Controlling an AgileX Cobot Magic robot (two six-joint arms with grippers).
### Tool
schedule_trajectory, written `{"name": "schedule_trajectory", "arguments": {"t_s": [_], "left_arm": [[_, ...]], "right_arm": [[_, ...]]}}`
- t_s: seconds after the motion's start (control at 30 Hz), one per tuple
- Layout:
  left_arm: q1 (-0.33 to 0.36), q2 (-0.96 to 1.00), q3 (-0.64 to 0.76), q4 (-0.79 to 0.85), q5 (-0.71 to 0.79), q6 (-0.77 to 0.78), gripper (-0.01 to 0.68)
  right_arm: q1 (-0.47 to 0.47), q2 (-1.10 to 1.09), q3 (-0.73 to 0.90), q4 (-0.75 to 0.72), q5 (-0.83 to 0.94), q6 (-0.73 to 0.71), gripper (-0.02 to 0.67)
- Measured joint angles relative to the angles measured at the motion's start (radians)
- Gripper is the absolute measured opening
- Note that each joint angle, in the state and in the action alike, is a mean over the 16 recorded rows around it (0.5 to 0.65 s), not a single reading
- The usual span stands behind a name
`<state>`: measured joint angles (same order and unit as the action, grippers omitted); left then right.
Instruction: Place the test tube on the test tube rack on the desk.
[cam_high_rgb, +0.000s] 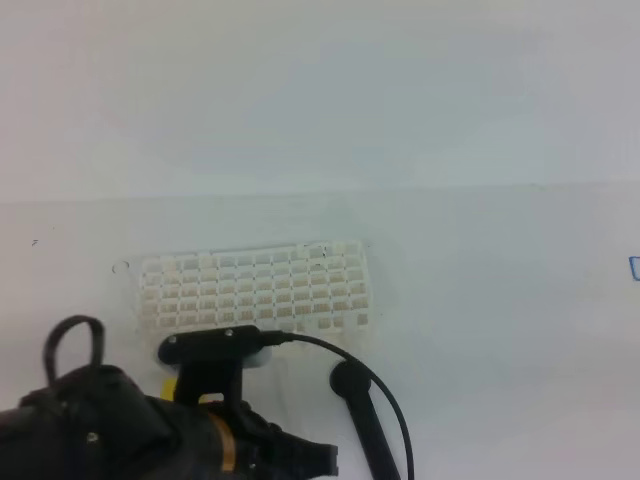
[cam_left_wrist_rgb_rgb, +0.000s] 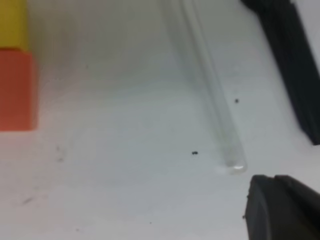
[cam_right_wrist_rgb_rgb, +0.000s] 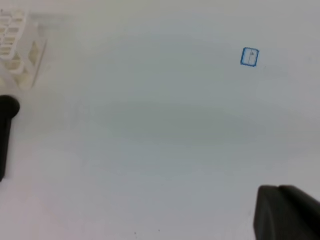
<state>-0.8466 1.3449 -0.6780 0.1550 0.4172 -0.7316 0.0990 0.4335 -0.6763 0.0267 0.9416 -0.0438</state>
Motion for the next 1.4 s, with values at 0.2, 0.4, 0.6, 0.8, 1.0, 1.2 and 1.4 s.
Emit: {"name": "schedule_trajectory", "arguments": {"t_s": [0.2, 0.4, 0.6, 0.8, 1.0, 1.2, 1.4], "left_arm": [[-0.013, 0.152, -0.020, -0.015, -0.066, -0.053, 0.179], [-0.013, 0.259, -0.066, -0.048, -0.083, -0.050, 0.360], [-0.013, 0.330, -0.125, -0.041, -0.061, -0.051, 0.479], [-0.013, 0.373, -0.166, -0.018, -0.030, -0.049, 0.497], [-0.013, 0.395, -0.183, 0.001, 0.015, -0.046, 0.468], [-0.013, 0.400, -0.187, 0.007, 0.060, -0.042, 0.410], [-0.013, 0.400, -0.188, 0.010, 0.107, -0.041, 0.341]], "right_arm": [[0.000, 0.000, 0.000, 0.015, 0.012, 0.000, -0.001], [0.000, 0.000, 0.000, 0.025, 0.023, 0.000, -0.001], [0.000, 0.000, 0.000, 0.032, 0.028, 0.000, -0.001], [0.000, 0.000, 0.000, 0.034, 0.029, 0.000, -0.001], [0.000, 0.000, 0.000, 0.034, 0.030, 0.000, -0.001], [0.000, 0.000, 0.000, 0.034, 0.030, 0.000, -0.001], [0.000, 0.000, 0.000, 0.034, 0.030, 0.000, -0.001]]}}
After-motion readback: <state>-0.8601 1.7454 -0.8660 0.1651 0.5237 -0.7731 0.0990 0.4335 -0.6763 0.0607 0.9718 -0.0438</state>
